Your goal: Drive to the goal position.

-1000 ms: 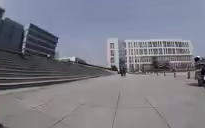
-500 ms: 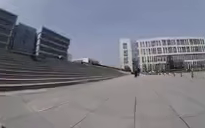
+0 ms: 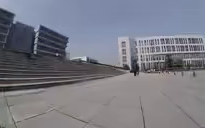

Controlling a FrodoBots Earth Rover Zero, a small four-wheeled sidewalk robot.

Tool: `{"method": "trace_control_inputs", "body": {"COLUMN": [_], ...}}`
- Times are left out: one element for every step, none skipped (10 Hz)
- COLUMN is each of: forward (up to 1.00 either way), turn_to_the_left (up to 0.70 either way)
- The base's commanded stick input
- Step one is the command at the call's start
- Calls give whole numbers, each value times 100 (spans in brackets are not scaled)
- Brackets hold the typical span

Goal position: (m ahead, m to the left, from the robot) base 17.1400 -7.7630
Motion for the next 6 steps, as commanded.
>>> {"method": "trace_control_inputs", "body": {"forward": [70, 70, 70, 70, 70, 70], "turn_to_the_left": [0, 0, 0, 0, 0, 0]}}
